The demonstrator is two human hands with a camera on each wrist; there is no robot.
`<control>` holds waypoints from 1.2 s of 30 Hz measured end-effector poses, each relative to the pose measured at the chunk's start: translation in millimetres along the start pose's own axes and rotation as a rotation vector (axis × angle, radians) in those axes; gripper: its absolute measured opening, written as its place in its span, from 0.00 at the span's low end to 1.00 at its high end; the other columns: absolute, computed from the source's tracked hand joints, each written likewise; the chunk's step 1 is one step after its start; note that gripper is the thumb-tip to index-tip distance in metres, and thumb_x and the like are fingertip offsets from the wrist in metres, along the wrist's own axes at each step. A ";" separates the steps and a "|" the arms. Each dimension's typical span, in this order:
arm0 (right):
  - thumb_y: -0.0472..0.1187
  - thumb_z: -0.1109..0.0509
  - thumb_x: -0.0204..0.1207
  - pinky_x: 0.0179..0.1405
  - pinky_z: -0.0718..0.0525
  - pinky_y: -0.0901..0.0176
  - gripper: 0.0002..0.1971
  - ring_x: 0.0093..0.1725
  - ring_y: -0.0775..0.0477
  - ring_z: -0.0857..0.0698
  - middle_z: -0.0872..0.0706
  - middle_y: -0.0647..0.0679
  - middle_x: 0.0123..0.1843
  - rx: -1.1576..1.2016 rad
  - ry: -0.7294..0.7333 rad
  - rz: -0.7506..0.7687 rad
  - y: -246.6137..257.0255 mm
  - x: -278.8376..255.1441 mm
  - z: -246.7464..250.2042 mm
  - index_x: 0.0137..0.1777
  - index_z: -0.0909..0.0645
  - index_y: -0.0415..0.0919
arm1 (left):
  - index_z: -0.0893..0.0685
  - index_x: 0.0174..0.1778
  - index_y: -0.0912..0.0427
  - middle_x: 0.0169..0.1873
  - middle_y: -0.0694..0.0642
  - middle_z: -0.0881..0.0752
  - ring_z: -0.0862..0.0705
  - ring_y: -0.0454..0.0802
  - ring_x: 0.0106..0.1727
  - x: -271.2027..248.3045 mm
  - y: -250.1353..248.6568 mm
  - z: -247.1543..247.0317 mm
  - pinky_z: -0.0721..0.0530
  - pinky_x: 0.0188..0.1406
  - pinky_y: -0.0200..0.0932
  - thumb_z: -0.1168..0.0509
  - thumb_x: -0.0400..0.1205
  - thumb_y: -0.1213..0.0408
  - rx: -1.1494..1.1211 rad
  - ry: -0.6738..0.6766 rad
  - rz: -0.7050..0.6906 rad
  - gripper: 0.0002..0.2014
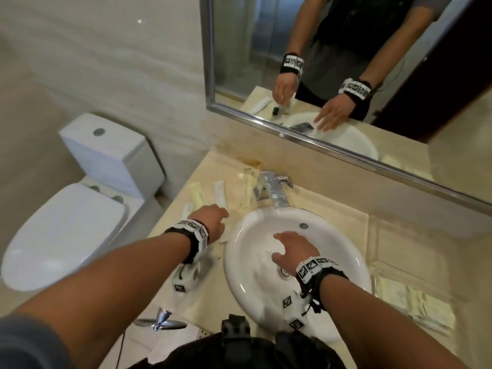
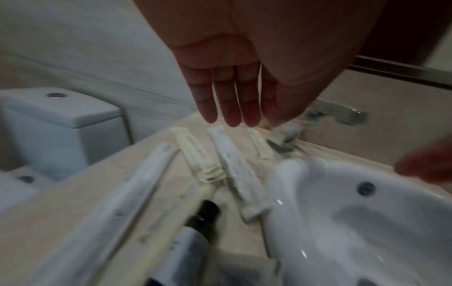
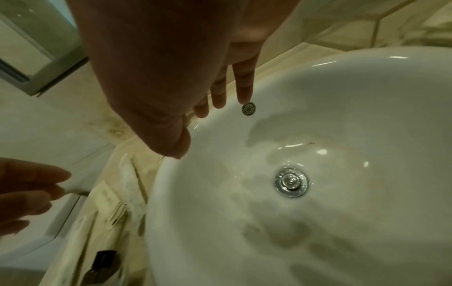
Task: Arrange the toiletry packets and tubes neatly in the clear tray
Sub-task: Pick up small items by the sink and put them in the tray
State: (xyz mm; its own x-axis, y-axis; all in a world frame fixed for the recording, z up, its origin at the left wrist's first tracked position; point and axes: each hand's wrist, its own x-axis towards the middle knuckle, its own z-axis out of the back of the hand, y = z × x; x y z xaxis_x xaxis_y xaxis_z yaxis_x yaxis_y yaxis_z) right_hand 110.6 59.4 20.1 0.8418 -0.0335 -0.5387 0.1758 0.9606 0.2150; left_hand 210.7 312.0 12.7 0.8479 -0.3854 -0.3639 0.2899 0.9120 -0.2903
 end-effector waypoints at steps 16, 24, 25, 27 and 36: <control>0.51 0.32 0.79 0.74 0.23 0.49 0.31 0.78 0.46 0.28 0.29 0.50 0.82 -0.052 0.084 0.215 105.8 44.5 -31.4 0.83 0.32 0.57 | 0.23 0.73 0.49 0.69 0.54 0.19 0.20 0.55 0.67 -43.2 106.0 -9.8 0.21 0.65 0.47 0.39 0.83 0.56 -0.067 0.109 0.350 0.21; 0.51 0.33 0.80 0.75 0.23 0.48 0.30 0.80 0.46 0.29 0.31 0.51 0.83 -0.060 0.127 0.262 114.6 54.2 -46.0 0.83 0.32 0.57 | 0.21 0.69 0.51 0.65 0.53 0.17 0.17 0.55 0.63 -39.6 94.5 -34.7 0.18 0.60 0.47 0.35 0.82 0.46 -0.032 0.214 0.325 0.22; 0.50 0.33 0.79 0.74 0.23 0.48 0.30 0.80 0.47 0.29 0.31 0.51 0.83 -0.051 0.123 0.264 113.2 55.1 -46.0 0.83 0.32 0.57 | 0.21 0.69 0.52 0.64 0.53 0.17 0.17 0.55 0.62 -37.4 91.0 -36.5 0.18 0.59 0.47 0.35 0.81 0.46 -0.026 0.222 0.317 0.22; 0.49 0.34 0.79 0.74 0.23 0.49 0.30 0.79 0.48 0.29 0.31 0.52 0.83 -0.028 0.108 0.265 109.0 56.4 -44.4 0.82 0.31 0.58 | 0.20 0.68 0.53 0.62 0.54 0.16 0.16 0.56 0.60 -32.0 83.0 -40.0 0.17 0.57 0.47 0.34 0.81 0.44 -0.004 0.240 0.297 0.23; 0.49 0.34 0.80 0.74 0.24 0.51 0.28 0.79 0.46 0.29 0.31 0.52 0.83 -0.025 0.083 0.252 76.9 55.4 -33.8 0.82 0.30 0.57 | 0.23 0.59 0.59 0.51 0.57 0.16 0.18 0.56 0.46 -17.2 52.2 -55.3 0.23 0.39 0.45 0.33 0.79 0.51 0.091 0.282 0.244 0.18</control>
State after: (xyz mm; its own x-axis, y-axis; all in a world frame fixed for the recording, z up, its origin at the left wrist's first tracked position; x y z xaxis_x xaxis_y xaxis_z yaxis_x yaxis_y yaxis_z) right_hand 153.4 140.7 -20.7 0.8126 0.2294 -0.5358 -0.0476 0.9423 0.3313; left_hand 186.6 358.5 -45.2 0.7450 -0.1677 -0.6457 0.1440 0.9855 -0.0899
